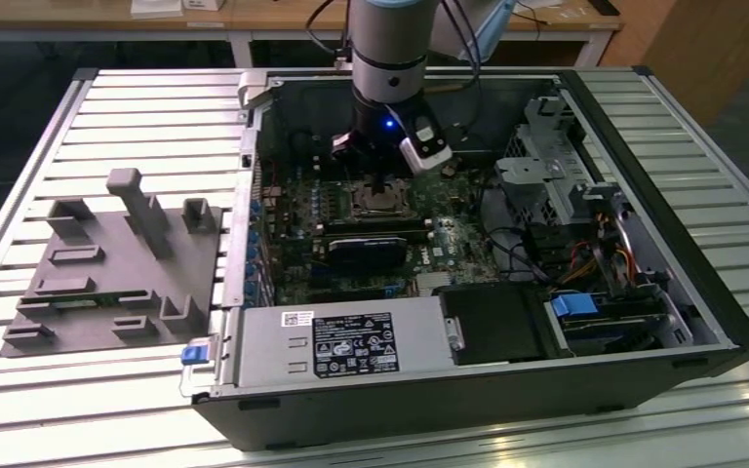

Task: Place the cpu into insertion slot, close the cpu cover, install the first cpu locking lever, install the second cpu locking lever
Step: 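Close the cpu cover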

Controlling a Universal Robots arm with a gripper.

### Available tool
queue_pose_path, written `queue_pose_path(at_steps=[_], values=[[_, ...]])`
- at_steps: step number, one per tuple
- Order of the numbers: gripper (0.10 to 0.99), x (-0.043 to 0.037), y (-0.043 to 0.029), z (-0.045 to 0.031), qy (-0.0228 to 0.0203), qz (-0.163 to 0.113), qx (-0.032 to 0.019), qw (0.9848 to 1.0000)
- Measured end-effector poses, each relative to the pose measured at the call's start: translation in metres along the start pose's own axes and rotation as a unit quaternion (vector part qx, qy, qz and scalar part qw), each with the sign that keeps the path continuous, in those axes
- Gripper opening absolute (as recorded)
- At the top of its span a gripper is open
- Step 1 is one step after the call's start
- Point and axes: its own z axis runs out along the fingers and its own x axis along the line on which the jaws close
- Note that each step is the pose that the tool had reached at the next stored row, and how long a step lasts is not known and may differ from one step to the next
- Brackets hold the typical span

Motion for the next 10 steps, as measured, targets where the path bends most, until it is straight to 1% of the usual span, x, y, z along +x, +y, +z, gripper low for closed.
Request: queue_pose_path(at_steps=[7,10], values=[[0.102,-0.002,-0.0007,0.0072,0.0,0.0,0.0,1.0],[0.102,-0.0021,-0.0009,0.0074,0.0001,0.0,0.0001,1.0]])
